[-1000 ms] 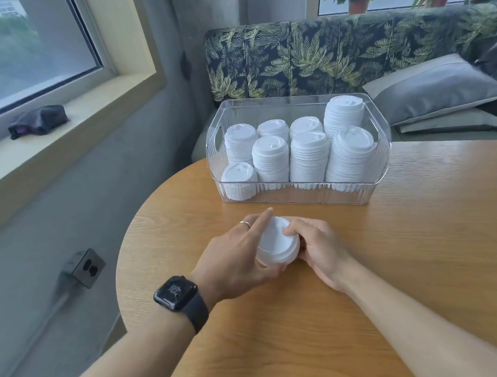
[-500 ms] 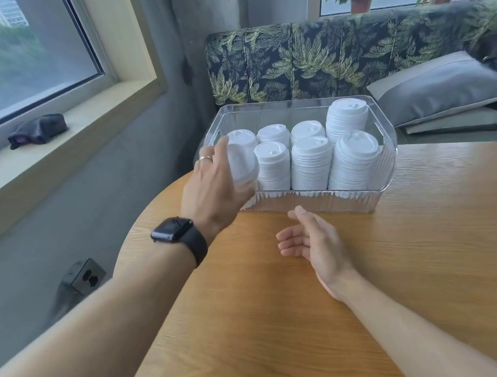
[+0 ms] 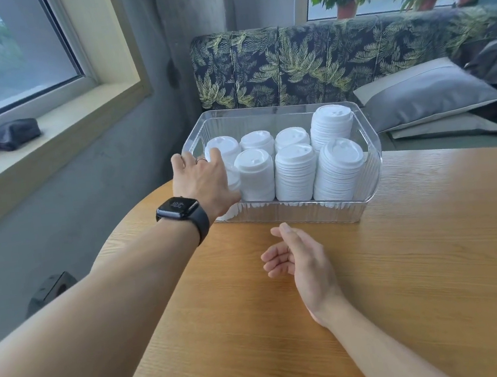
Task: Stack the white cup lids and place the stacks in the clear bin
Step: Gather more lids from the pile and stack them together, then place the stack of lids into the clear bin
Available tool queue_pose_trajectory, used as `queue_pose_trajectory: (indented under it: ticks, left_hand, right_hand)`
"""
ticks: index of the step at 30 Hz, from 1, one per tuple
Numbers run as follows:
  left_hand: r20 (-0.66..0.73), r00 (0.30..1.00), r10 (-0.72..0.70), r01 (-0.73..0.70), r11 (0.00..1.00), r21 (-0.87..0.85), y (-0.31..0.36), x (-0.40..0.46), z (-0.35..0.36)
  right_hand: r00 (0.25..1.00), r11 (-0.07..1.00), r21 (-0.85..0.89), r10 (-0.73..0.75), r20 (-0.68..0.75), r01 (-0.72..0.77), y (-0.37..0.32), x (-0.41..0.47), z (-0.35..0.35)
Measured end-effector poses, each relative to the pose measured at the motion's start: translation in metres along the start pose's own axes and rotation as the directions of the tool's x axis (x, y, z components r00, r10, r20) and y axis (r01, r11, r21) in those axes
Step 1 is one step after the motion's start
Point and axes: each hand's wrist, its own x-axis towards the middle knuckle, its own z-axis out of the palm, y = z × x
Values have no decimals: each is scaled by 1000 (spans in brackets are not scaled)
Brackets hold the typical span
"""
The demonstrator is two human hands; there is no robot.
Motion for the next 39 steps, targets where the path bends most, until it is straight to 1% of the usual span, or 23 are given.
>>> queue_pose_trajectory:
  ticks: [4, 10, 17, 25, 26, 28, 31, 32, 34, 36, 37, 39]
  left_hand:
    - [60, 998, -7, 4, 999, 52, -2, 6, 1]
    - [139, 990, 35, -53, 991, 127, 2, 11, -4]
    - [120, 989, 90, -93, 996, 16, -1, 11, -7]
    - [184, 980, 71, -53, 994, -99, -6, 12, -6]
    - [174, 983, 57, -37, 993, -116, -6, 10, -6]
    - [95, 995, 17, -2, 989, -146, -4, 2, -5]
    - [-92, 995, -48, 23, 968, -249, 8, -25, 0]
    - [-135, 989, -63, 20, 953, -303, 14, -37, 1]
    - [-175, 980, -98, 20, 916, -402, 29, -64, 7]
    - [-167, 975, -148, 48, 869, -493, 46, -90, 13]
    - [-141, 975, -172, 70, 837, -543, 55, -103, 15]
    - [-39, 977, -211, 137, 753, -644, 71, -125, 17]
  right_hand:
    - [1000, 1000, 13, 4, 4, -4, 0, 1, 0]
    - [1000, 1000, 22, 1, 4, -1, 1, 1, -1]
    - [1000, 1000, 26, -8, -1, 8, 3, 1, -1]
    - [1000, 1000, 21, -10, -13, 10, 3, -2, -1]
    - [1000, 1000, 17, -11, -15, 11, 3, -2, -1]
    - [999, 1000, 12, -17, -32, 17, 4, -3, -1]
    - [994, 999, -8, -47, -96, 46, 5, -5, -1]
    - [990, 998, -19, -61, -128, 59, 6, -6, -1]
    - [977, 996, -35, -87, -194, 82, 8, -9, -3]
    - [961, 993, -55, -112, -254, 101, 9, -13, -8]
    - [952, 992, -68, -124, -281, 109, 10, -14, -12]
    - [937, 987, -109, -148, -317, 119, 8, -18, -24]
